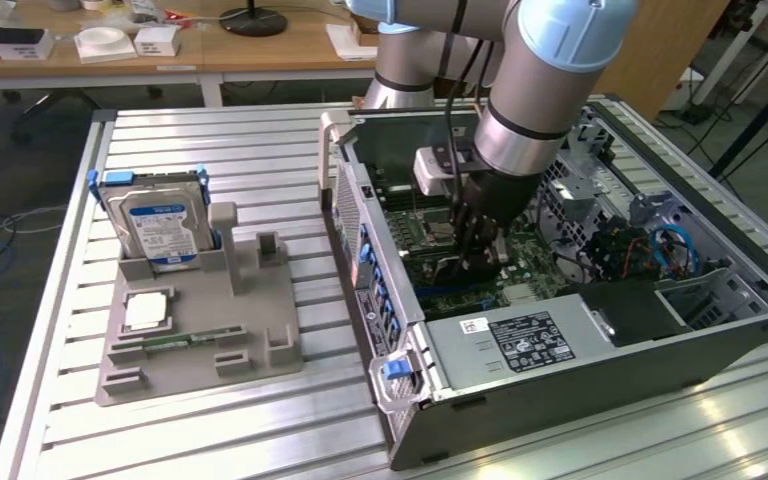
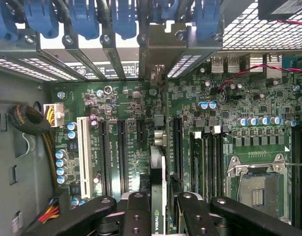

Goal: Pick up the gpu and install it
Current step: 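Insert the gpu into the slot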

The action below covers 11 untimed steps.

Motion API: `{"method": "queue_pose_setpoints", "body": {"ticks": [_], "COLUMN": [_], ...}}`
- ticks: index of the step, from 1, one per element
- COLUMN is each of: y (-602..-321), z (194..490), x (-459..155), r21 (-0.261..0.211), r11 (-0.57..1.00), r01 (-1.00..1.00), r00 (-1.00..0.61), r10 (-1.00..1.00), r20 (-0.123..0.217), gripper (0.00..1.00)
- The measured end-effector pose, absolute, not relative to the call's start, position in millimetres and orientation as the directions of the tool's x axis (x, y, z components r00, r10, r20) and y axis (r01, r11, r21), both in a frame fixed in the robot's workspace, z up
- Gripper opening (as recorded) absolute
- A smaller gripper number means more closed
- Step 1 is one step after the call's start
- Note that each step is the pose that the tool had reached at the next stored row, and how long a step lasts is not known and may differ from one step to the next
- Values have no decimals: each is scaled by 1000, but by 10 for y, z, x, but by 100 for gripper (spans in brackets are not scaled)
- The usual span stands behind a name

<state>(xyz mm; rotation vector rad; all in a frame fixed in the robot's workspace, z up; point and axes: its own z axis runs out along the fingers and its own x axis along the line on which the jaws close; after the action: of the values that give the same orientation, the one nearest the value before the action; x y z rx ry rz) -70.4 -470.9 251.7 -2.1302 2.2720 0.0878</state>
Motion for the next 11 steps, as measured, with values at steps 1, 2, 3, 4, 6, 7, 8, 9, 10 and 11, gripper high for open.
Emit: {"method": "queue_pose_setpoints", "body": {"ticks": [1,2,3,4,6,7,8,9,10,11], "y": [-4712,-4713,-4713,-4713,-4712,-4712,-4711,-4711,-4711,-4710], "z": [2517,2517,2517,2517,2517,2517,2517,2517,2518,2526], "x": [-704,-704,-704,-702,-702,-702,-702,-702,-702,-702], "r21": [23,23,24,25,25,25,25,25,25,25], "r11": [64,64,64,64,64,64,64,64,64,64], "r01": [-998,-998,-998,-998,-998,-998,-998,-998,-998,-998], "r00": [-65,-65,-65,-65,-65,-65,-65,-65,-65,-65], "r10": [-996,-996,-996,-996,-996,-996,-996,-996,-996,-996], "r20": [-57,-57,-57,-57,-57,-57,-57,-57,-57,-57], "gripper": [26,26,26,26,26,26,26,26,26,26]}}
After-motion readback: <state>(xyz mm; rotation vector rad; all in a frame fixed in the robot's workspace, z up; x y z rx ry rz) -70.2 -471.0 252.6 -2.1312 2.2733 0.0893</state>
